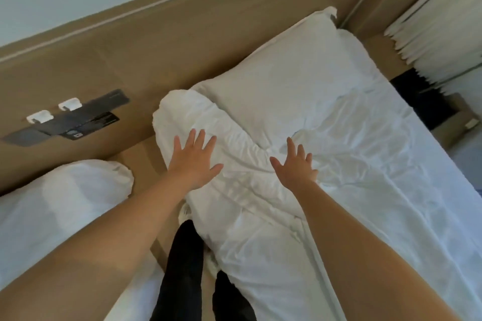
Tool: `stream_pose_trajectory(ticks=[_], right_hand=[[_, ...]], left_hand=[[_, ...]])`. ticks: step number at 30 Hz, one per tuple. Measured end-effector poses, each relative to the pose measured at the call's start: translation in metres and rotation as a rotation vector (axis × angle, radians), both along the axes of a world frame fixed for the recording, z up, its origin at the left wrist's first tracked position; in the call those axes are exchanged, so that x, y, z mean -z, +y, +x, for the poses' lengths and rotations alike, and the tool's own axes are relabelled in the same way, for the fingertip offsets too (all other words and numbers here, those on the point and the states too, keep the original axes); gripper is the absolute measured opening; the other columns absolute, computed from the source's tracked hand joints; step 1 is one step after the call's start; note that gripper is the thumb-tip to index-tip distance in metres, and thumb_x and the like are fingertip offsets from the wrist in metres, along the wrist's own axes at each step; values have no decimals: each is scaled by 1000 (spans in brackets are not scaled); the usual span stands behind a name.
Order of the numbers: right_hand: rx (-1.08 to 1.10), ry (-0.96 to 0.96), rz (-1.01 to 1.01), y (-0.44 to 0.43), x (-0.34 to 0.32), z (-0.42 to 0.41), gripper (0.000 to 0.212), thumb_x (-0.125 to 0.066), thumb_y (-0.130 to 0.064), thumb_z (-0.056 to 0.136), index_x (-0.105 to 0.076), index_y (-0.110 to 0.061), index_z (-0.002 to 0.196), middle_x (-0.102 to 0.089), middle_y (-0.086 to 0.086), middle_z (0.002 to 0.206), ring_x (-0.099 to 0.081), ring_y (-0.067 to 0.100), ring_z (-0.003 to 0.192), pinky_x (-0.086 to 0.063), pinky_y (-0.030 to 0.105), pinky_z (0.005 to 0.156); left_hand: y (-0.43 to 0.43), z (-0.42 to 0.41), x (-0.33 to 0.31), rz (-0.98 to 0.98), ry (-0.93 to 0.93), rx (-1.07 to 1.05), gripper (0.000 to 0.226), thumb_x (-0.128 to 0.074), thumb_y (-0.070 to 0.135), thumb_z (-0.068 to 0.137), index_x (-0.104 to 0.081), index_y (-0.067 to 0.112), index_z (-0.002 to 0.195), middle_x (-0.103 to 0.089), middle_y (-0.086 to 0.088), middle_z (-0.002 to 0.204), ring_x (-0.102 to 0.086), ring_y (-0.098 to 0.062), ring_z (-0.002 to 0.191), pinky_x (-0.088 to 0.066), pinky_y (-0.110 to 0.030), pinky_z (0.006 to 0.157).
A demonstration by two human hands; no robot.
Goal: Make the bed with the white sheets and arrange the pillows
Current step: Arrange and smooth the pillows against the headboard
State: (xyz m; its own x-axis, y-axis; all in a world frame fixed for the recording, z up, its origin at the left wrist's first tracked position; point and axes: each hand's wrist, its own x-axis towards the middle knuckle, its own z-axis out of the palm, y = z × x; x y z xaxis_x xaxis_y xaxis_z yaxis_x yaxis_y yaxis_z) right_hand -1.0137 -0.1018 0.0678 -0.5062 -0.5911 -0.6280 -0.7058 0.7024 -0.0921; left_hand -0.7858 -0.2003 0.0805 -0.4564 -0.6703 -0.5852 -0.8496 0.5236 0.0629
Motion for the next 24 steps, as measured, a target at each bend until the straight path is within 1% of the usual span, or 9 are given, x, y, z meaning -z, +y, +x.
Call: stream_pose_trajectory(ticks=[4, 8, 10, 12, 14, 16, 19, 21, 24], right_hand=[[304, -167, -67, -55, 61, -31, 91, -53, -60, 90, 7, -34, 154, -8, 6, 162, -12, 36, 148, -30, 57, 111], [690, -357, -179, -129, 161, -47, 110, -69, -53, 83, 10, -28, 155, -18, 17, 158, -31, 36, 141, -33, 49, 109], [881, -399, -182, -163, 212, -50, 122, -73, -58, 77, 19, -28, 152, -4, 17, 161, -25, 39, 143, -31, 54, 112], [1025, -377, -160, -191, 261, -50, 136, -75, -68, 66, 28, -34, 148, 16, 14, 161, -9, 44, 146, -26, 63, 111], [1131, -336, -152, -207, 301, -50, 149, -78, -76, 51, 35, -41, 141, 22, 13, 159, 1, 44, 147, -24, 69, 108], [1202, -298, -144, -215, 329, -52, 154, -77, -79, 44, 38, -40, 140, 22, 12, 159, 5, 38, 148, -21, 68, 110], [1279, -250, -187, -221, 347, -59, 150, -81, -71, 51, 29, -35, 147, 15, 13, 160, -1, 32, 149, -15, 61, 115], [1347, -191, -292, -222, 353, -58, 140, -84, -63, 56, 12, -31, 153, -4, 15, 159, -18, 33, 146, -20, 55, 114], [1437, -105, -473, -222, 353, -46, 101, -83, -49, 68, -23, -23, 145, -40, 11, 141, -44, 30, 127, -36, 41, 101]], left_hand=[[-72, -51, 64, 53, -34, 100, 90, -29, 75, 88, 10, 27, 154, 17, -7, 162, 17, -31, 148, 0, -58, 118], [-140, -76, 179, 122, -183, 146, 112, -38, 86, 76, 20, 27, 151, 26, -9, 159, 20, -37, 146, -5, -66, 112], [-160, -78, 239, 167, -227, 143, 121, -43, 88, 70, 28, 27, 148, 32, -10, 156, 24, -38, 144, -6, -71, 109], [-170, -75, 293, 181, -219, 157, 129, -45, 90, 65, 33, 26, 146, 35, -10, 154, 27, -39, 143, -3, -75, 105], [-173, -73, 335, 170, -211, 173, 136, -45, 94, 59, 38, 25, 142, 37, -11, 153, 31, -39, 141, 0, -78, 102], [-174, -73, 367, 156, -204, 179, 140, -42, 96, 56, 46, 22, 136, 42, -14, 149, 36, -40, 138, 5, -79, 100], [-177, -79, 394, 85, -149, 171, 141, -36, 99, 54, 55, 18, 125, 46, -18, 146, 37, -42, 136, 7, -80, 97], [-176, -83, 404, 64, -106, 158, 139, -32, 99, 54, 57, 17, 123, 44, -19, 146, 35, -44, 137, 8, -80, 96], [-174, -80, 399, 79, -110, 180, 137, -33, 97, 57, 54, 16, 126, 43, -20, 147, 34, -45, 137, 8, -80, 97]])
